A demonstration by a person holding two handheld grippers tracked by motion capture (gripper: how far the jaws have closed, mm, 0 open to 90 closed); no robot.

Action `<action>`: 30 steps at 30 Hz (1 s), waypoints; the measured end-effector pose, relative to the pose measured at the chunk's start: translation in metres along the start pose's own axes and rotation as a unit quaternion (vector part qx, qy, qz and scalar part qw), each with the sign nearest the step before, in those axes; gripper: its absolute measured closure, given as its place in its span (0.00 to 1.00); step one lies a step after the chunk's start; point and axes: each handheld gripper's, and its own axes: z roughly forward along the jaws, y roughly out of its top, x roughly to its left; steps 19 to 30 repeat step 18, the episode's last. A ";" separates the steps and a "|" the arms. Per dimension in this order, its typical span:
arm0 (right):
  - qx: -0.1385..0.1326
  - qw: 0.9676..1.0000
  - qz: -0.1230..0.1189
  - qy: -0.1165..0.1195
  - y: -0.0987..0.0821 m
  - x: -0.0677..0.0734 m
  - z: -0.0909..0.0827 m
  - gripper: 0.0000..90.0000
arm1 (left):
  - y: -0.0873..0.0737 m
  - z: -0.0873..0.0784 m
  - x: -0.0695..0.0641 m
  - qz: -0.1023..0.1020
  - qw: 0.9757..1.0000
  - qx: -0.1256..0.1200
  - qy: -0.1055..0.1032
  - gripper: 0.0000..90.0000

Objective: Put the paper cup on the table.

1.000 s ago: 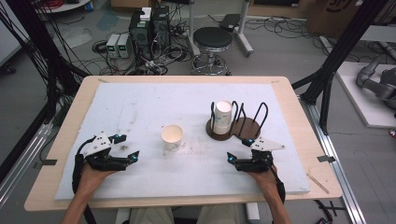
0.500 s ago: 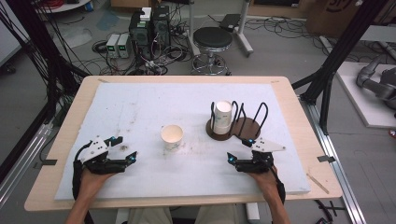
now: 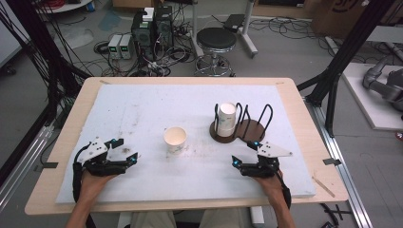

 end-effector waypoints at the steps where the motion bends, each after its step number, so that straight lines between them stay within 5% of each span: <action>1: 0.000 1.000 0.001 0.000 0.000 0.000 0.000 0.19 | 0.000 0.000 0.000 0.001 1.000 0.000 -0.001 0.19; 30: -0.001 1.000 0.005 0.005 0.000 -0.001 0.000 0.19 | 0.000 -0.001 -0.001 0.002 1.000 -0.003 0.002 0.20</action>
